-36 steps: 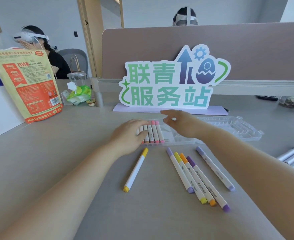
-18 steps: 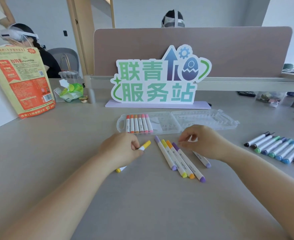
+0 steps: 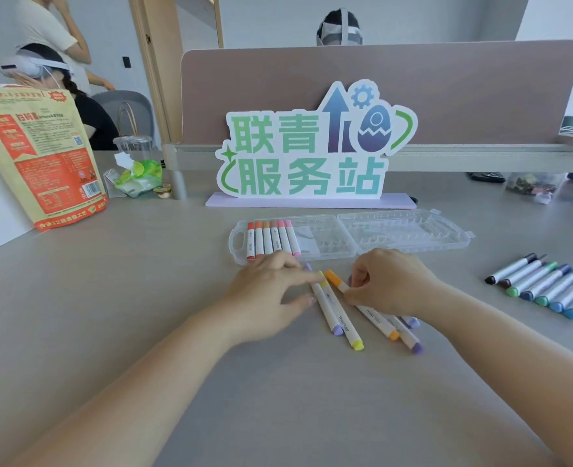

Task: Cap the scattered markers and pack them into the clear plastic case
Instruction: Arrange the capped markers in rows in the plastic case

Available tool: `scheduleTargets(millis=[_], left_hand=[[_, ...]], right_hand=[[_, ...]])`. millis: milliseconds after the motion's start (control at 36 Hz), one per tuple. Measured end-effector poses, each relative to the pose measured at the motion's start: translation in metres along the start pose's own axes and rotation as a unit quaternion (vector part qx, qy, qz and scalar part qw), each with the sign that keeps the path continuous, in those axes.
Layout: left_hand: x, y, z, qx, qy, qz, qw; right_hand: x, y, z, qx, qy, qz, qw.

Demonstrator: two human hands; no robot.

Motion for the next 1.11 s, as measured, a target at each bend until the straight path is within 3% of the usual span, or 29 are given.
scheduleTargets(millis=[139,278,444,667,806,944,1111], left_hand=[[-0.007,-0.001,0.001,-0.019,-0.001,0.003,1.000],[-0.004,0.002,0.008,0.053,0.082,-0.173,0.980],[0.003,0.013,0.004,0.070,0.064,-0.280,0.955],[0.001,0.022,0.003,0.115,0.061,-0.344,0.930],[0.017,0.010,0.002,0.170,0.120,-0.342,0.916],[0.038,-0.018,-0.004,0.212,0.187,-0.314,0.906],[0.042,-0.034,-0.005,0.227,0.200,-0.309,0.902]], right_hand=[[0.003,0.004,-0.001,-0.042,0.007,0.093,0.995],[0.011,0.003,0.000,-0.040,-0.003,0.309,0.950],[0.007,-0.006,0.001,-0.038,-0.012,0.445,0.895],[0.002,-0.021,0.002,-0.032,-0.001,0.509,0.860],[0.001,-0.021,0.004,-0.036,0.015,0.505,0.862],[-0.002,-0.017,0.002,-0.011,0.006,0.416,0.909],[-0.009,-0.036,0.006,0.066,-0.023,0.274,0.959]])
Point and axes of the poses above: each hand's wrist, its own z-axis towards the middle knuckle, its own x-axis out of the back of the hand, y = z × x, the point moved 1 cm from there along z, towards the middle knuckle, and after that the axes turned 6 degrees about -z, right-handed, at the moved point
